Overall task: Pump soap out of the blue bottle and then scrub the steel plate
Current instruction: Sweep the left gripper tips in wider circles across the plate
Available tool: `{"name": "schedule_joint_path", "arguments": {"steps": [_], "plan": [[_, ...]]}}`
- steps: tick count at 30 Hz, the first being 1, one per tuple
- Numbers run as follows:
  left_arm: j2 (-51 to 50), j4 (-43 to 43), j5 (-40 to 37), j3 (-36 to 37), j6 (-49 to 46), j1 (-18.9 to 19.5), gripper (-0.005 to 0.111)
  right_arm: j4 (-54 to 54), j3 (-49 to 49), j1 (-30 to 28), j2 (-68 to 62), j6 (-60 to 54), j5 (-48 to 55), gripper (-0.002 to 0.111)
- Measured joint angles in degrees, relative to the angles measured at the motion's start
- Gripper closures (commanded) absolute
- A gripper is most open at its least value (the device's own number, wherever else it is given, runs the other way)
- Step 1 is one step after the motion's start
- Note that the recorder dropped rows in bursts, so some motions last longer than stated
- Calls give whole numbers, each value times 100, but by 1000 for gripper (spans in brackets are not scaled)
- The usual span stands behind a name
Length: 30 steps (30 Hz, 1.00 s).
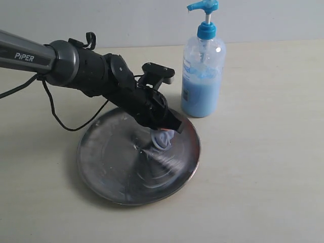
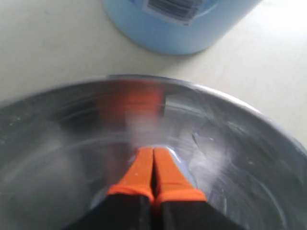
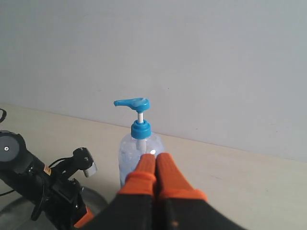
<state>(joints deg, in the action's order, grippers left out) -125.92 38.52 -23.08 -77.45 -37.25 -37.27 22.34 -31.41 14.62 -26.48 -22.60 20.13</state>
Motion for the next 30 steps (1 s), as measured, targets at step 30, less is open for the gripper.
{"name": "schedule_joint_path", "arguments": {"steps": [30], "plan": [[159, -1869, -770, -48, 2345, 0, 107, 63, 0, 0, 0, 0, 0, 108]]}}
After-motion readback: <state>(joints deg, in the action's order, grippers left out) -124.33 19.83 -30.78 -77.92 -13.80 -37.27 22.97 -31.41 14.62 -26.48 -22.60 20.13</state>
